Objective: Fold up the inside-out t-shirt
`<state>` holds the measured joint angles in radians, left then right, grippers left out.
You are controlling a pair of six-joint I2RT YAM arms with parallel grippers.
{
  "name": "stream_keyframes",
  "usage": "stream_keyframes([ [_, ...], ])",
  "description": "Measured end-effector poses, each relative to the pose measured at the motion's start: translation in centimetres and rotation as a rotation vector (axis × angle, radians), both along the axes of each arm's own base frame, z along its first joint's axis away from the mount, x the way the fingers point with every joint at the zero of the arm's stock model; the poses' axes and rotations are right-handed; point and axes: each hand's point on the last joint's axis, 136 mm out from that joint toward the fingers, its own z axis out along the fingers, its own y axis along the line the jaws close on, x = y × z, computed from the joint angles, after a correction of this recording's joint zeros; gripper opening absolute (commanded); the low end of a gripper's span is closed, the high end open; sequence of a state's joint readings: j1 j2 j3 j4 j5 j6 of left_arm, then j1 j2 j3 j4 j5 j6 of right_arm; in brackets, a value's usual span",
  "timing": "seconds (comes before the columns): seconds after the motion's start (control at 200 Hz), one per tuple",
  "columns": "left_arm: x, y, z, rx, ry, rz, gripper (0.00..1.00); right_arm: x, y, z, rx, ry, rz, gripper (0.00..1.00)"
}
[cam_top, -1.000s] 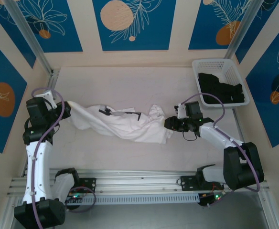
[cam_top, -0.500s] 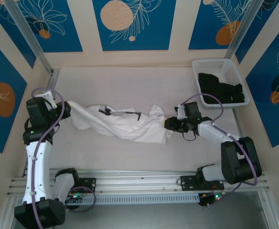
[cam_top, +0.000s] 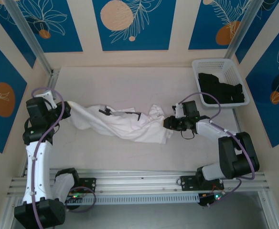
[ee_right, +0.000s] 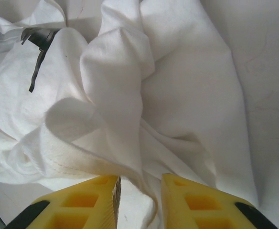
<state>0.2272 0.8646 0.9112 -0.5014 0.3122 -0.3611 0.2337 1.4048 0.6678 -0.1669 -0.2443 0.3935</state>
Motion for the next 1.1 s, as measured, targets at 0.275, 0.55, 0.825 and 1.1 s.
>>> stream_keyframes([
  [0.275,0.0,0.0,0.0,-0.001,0.000,-0.002,0.00,0.2,0.2,0.3,0.010,-0.018,0.014,0.00],
  [0.55,0.0,-0.2,0.0,-0.020,0.002,-0.001,0.00,-0.2,0.5,5.6,0.075,-0.153,0.018,0.00],
  [0.825,-0.8,-1.1,10.4,-0.076,-0.173,-0.011,0.00,0.1,-1.0,23.3,0.186,-0.499,-0.008,0.00],
  [1.1,-13.9,-0.9,31.1,0.195,-0.728,0.139,0.00,-11.7,-5.7,44.6,0.118,-1.111,-0.111,0.00],
])
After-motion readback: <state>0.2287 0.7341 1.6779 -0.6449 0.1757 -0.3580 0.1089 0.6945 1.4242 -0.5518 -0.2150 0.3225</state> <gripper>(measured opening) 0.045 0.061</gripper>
